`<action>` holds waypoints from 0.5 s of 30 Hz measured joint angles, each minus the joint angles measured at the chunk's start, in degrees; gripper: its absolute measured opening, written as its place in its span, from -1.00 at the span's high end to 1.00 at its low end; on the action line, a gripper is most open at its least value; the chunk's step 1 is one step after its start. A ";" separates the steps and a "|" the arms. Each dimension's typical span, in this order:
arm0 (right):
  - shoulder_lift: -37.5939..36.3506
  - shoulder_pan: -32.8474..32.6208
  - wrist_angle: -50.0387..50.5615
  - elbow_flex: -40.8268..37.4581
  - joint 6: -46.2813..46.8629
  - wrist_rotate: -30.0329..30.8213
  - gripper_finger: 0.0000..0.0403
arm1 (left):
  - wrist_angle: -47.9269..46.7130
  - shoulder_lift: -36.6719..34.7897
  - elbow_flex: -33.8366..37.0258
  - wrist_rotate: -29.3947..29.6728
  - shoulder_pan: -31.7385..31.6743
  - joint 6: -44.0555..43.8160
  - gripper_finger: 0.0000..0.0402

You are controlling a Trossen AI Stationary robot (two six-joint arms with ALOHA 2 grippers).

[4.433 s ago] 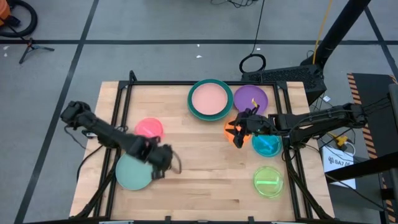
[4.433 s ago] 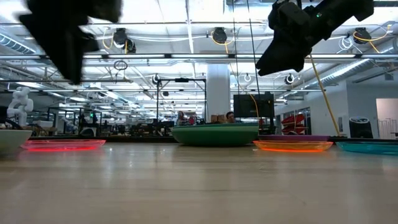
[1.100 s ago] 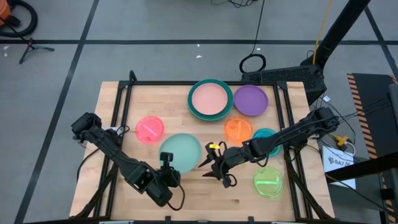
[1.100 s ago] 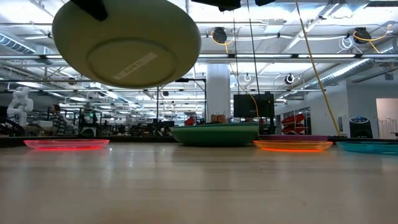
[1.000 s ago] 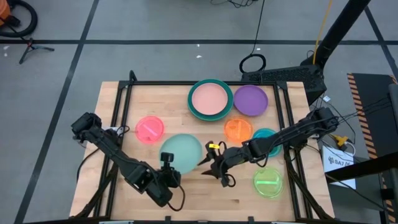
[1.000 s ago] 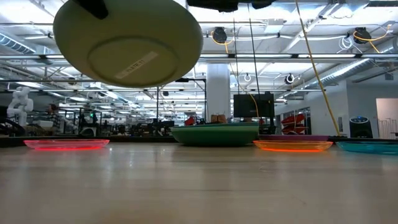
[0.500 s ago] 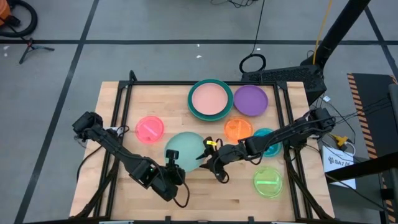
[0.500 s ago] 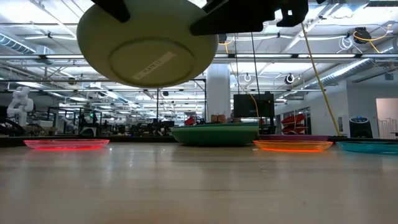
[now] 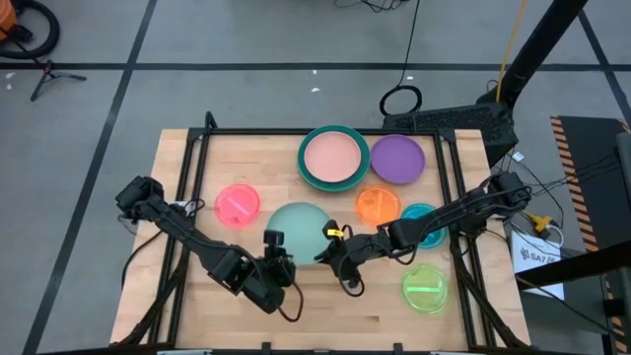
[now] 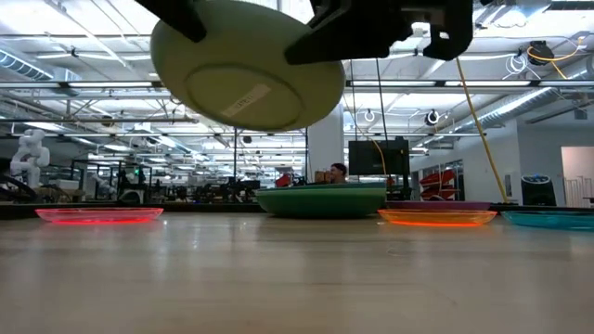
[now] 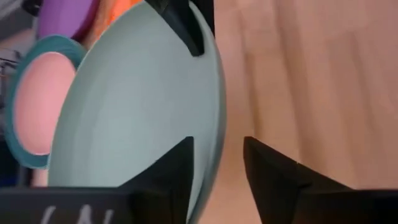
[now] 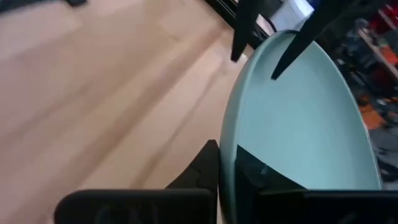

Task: Stack plastic plates
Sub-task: Stack the light blue plate on the light pink plate

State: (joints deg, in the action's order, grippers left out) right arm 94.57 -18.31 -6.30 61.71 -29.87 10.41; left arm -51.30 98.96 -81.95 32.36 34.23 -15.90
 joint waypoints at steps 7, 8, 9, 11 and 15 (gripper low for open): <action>-2.05 0.57 5.01 0.18 -4.02 7.50 0.97 | -6.70 -1.78 0.01 7.56 0.14 2.63 0.19; -2.69 0.80 6.89 0.65 -4.07 9.06 0.97 | -7.77 -2.79 0.18 9.62 0.14 2.77 0.19; -3.29 1.14 8.74 1.26 -3.95 10.79 0.97 | -8.78 -4.15 0.71 11.14 0.14 2.75 0.19; -4.51 2.39 12.69 2.73 -4.01 13.07 0.97 | -8.86 -7.58 3.01 13.51 0.10 2.97 0.19; -5.39 7.13 18.22 5.22 -5.50 12.53 0.97 | -7.16 -18.09 10.30 17.69 -0.08 2.70 0.19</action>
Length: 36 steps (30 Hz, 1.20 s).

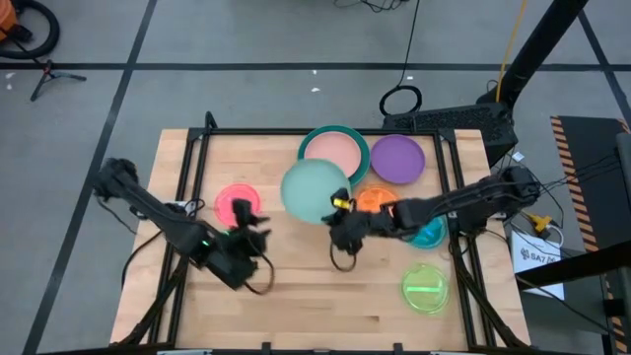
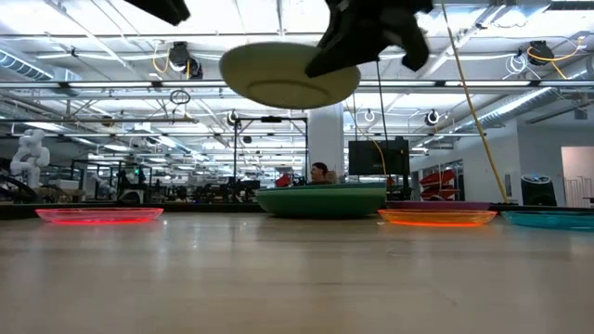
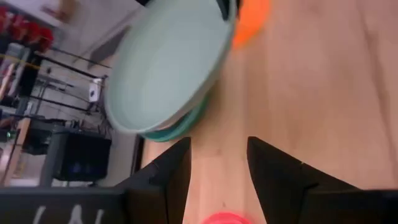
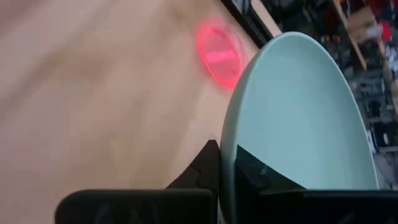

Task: Stack plastic plates
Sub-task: Stack the light blue plate on the light pink plate

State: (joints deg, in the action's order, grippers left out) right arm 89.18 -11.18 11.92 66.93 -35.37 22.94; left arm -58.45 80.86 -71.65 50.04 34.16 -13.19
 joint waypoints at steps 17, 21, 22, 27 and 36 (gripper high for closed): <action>3.85 29.63 0.16 0.51 8.52 -23.42 0.97 | 31.53 -22.82 27.26 5.57 -12.65 13.12 0.19; 6.03 31.30 0.25 0.50 9.22 -23.01 0.92 | 31.49 -22.82 28.01 5.57 -14.66 12.48 0.19; 6.46 31.47 0.26 0.51 9.30 -23.05 0.90 | 31.42 -22.82 28.02 5.57 -14.88 12.18 0.19; 7.32 31.86 0.31 0.50 10.73 -23.13 0.85 | 30.93 -22.82 28.02 5.57 -15.07 11.28 0.19; 7.30 32.13 0.36 0.50 15.97 -23.24 0.52 | 30.48 -22.82 28.02 5.57 -15.07 10.59 0.19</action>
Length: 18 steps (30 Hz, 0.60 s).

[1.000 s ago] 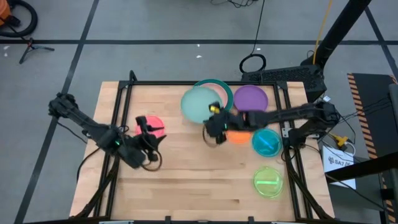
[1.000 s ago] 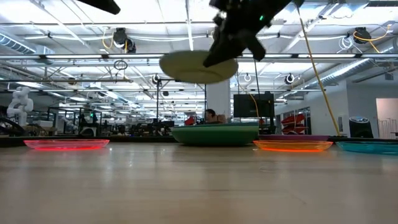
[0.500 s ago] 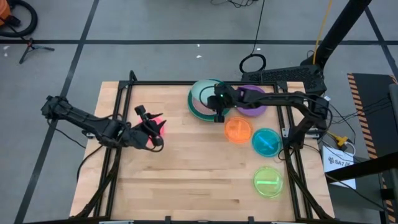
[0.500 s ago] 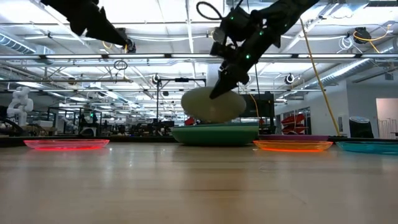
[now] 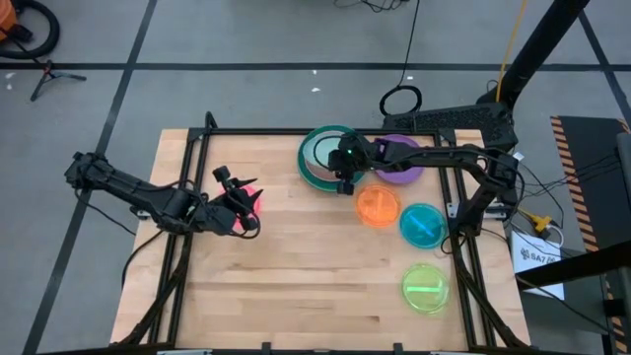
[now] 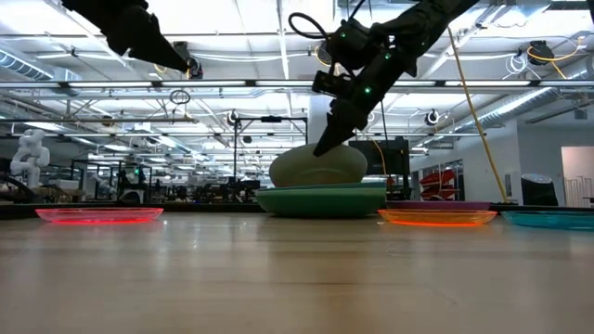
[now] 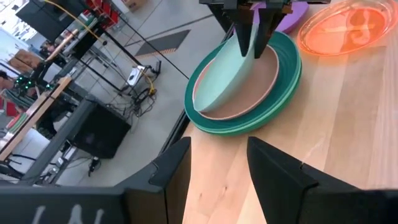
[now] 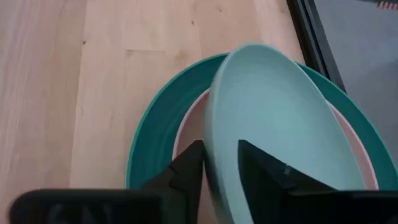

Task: Stack plastic plates
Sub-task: Stack the light blue plate on the light pink plate, then stack the purple plate on the light blue plate

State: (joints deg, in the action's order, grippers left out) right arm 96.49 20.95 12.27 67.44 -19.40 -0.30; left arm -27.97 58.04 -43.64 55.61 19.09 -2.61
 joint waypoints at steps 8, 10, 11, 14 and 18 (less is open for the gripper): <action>-1.08 -0.02 0.00 0.00 10.96 0.11 0.16 | 3.49 0.00 0.00 0.00 -0.28 5.29 0.19; -1.55 -0.13 1.76 0.00 16.48 -0.83 0.11 | 6.77 0.00 -0.01 -0.06 -0.91 7.24 0.19; -2.02 -0.32 3.25 0.00 18.57 -1.30 0.09 | 7.80 0.00 -0.02 -0.46 -1.29 8.28 0.19; -3.40 -1.12 6.44 0.00 22.84 -1.07 0.05 | 8.42 0.00 -0.02 -2.86 -2.13 9.42 0.19; -3.56 -1.19 6.53 0.00 28.13 -1.35 0.05 | 8.75 0.00 -0.02 -3.17 -3.29 11.36 0.19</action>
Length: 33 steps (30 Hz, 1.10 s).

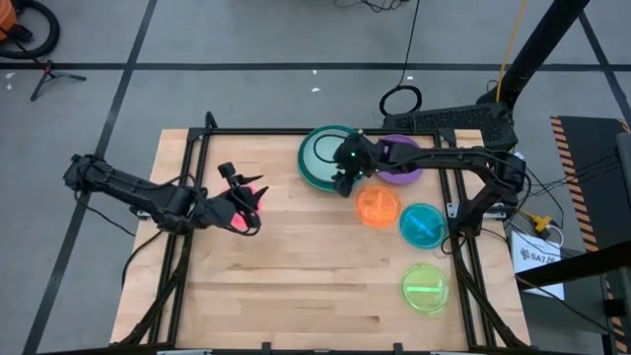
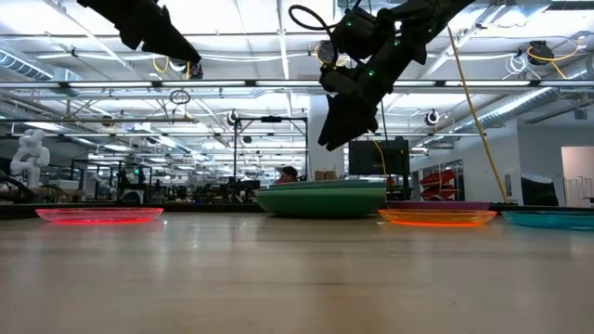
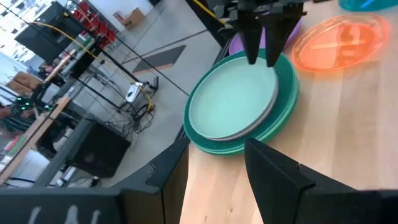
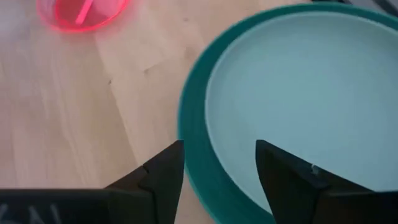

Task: Stack plastic plates
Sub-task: Stack the purple plate on the light blue plate

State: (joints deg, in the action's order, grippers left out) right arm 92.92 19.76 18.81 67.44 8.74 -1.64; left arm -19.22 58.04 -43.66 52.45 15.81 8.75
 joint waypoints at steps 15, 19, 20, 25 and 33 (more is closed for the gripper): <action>0.04 -0.09 32.42 4.96 30.97 -4.20 0.05 | 7.95 0.01 0.00 -5.92 -3.80 5.67 0.19; 0.04 0.11 42.91 5.37 26.87 1.21 0.05 | 7.95 0.00 0.00 -6.01 -3.71 3.75 0.19; 0.04 0.86 44.70 4.93 26.72 2.70 0.05 | 7.93 0.00 0.00 -6.03 -3.71 3.59 0.19; 0.07 7.31 46.86 3.63 20.21 7.85 0.12 | 7.44 0.00 0.00 -6.04 -3.71 2.85 0.19; 0.35 11.83 39.85 1.88 -4.01 4.60 0.16 | 1.37 -0.27 0.00 -5.94 -3.11 -0.10 0.19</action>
State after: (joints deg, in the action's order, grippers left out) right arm 93.27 31.59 58.66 69.32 4.73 2.96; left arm -17.85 57.78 -43.66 46.51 12.69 8.66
